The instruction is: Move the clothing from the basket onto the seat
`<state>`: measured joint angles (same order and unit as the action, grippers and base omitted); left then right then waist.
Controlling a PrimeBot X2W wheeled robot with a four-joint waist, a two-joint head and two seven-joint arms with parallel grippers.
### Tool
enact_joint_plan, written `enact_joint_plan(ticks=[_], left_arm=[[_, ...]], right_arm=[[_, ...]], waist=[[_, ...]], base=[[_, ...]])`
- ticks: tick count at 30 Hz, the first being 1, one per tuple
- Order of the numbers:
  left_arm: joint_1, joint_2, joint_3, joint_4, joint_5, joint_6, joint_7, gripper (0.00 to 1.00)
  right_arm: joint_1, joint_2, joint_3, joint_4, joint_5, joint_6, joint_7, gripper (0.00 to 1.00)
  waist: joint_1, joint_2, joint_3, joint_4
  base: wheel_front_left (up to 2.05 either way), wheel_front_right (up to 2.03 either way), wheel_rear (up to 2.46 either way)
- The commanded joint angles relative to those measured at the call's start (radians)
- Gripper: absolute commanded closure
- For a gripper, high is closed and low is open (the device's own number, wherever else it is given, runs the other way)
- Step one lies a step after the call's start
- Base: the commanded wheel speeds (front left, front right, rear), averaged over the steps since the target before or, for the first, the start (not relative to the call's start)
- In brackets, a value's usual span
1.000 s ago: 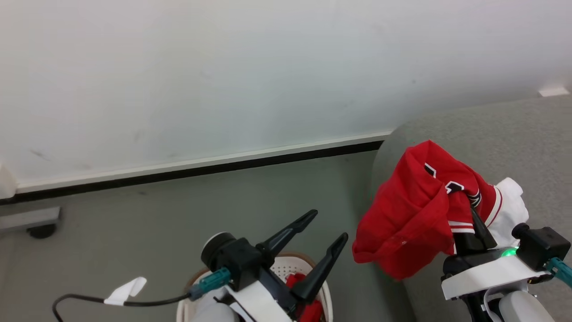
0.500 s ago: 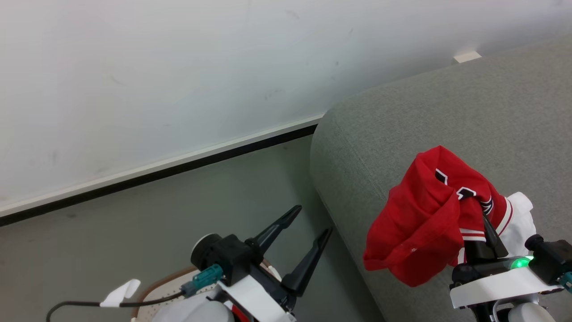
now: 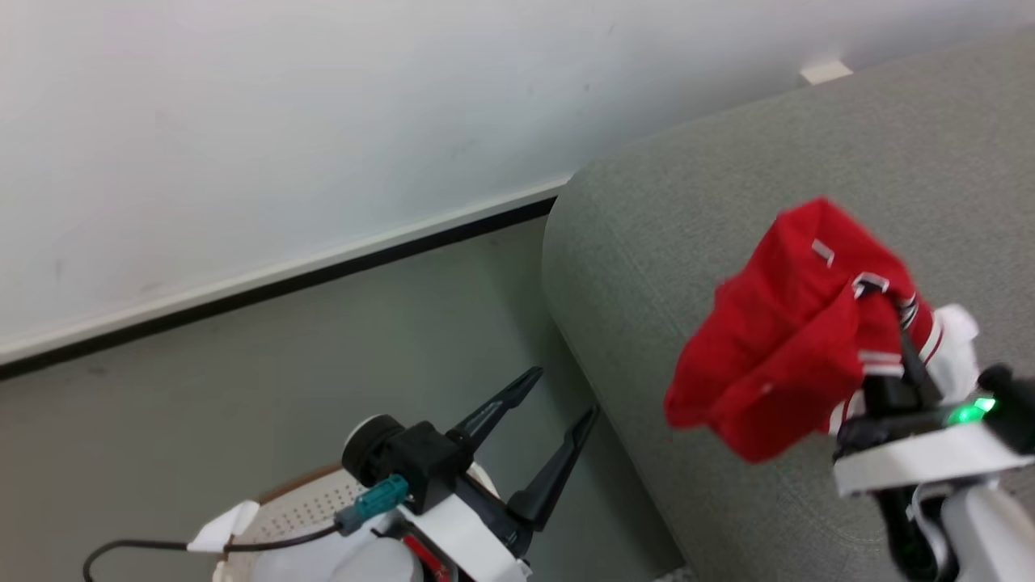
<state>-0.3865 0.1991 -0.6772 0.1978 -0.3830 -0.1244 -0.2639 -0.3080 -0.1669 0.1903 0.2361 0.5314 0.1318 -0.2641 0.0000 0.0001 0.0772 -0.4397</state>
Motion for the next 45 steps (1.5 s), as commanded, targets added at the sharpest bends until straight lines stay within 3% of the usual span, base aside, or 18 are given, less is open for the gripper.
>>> enact_joint_plan(ticks=[1,14,25,29,32,38,39,40,42,43,45], left_arm=[[-0.011,0.01,0.005,0.005,0.014,-0.005,-0.001,0.0],[-0.1,0.068,0.004,-0.016,0.043,-0.007,0.0,0.0],[-0.175,0.128,0.017,-0.053,0.033,-0.007,0.0,0.0],[-0.192,0.14,0.026,-0.062,0.032,-0.006,0.0,0.0],[-0.196,0.144,0.032,-0.061,0.031,-0.006,0.0,0.0],[-0.196,0.142,0.04,-0.056,0.029,-0.006,-0.001,0.0],[-0.195,0.141,0.041,-0.055,0.028,-0.006,-0.001,0.0],[-0.192,0.14,0.043,-0.053,0.027,-0.006,-0.001,0.0],[-0.185,0.138,0.046,-0.049,0.025,-0.006,-0.001,0.0],[-0.181,0.136,0.047,-0.046,0.023,-0.006,-0.001,0.0],[-0.172,0.133,0.048,-0.04,0.02,-0.006,-0.001,0.0]], right_arm=[[-0.038,-0.019,-0.007,0.014,-0.001,-0.002,-0.001,1.0],[-0.495,-0.18,-0.067,0.273,0.012,-0.002,0.034,1.0],[-0.77,-0.347,-0.134,0.55,-0.108,-0.002,0.077,1.0],[-0.819,-0.395,-0.098,0.664,-0.188,-0.002,0.141,1.0],[-0.834,-0.395,-0.064,0.74,-0.22,-0.002,0.211,1.0],[-0.859,-0.382,-0.019,0.854,-0.172,-0.002,0.431,1.0],[-0.861,-0.387,-0.013,0.855,-0.166,-0.002,0.438,0.9],[-0.86,-0.388,-0.006,0.853,-0.159,-0.002,0.436,0.67],[-0.851,-0.388,0.01,0.851,-0.146,-0.002,0.434,0.55],[-0.846,-0.388,0.018,0.85,-0.138,-0.002,0.432,0.0],[-0.834,-0.386,0.033,0.848,-0.126,-0.002,0.428,0.0]], waist=[[0.0,-0.0001,0.026,0.012],[0.0,-0.0001,0.284,0.116],[0.0,-0.0001,0.497,0.244],[0.0,-0.0001,0.545,0.277],[0.0,-0.0001,0.562,0.288],[0.0,-0.0001,0.56,0.292],[0.0,-0.0001,0.556,0.291],[0.0,-0.0001,0.552,0.29],[0.0,-0.0001,0.54,0.287],[0.0,-0.0001,0.533,0.285],[0.0,-0.0001,0.512,0.279]], base=[[0.0,0.0,0.0],[0.0,0.0,0.0],[0.0,0.0,0.0],[0.0,0.0,0.0],[0.0,0.0,0.0],[0.0,0.0,0.0],[0.0,0.0,0.0],[0.0,0.0,0.0],[0.0,0.0,0.0],[0.0,0.0,0.0],[0.0,0.0,0.0]])
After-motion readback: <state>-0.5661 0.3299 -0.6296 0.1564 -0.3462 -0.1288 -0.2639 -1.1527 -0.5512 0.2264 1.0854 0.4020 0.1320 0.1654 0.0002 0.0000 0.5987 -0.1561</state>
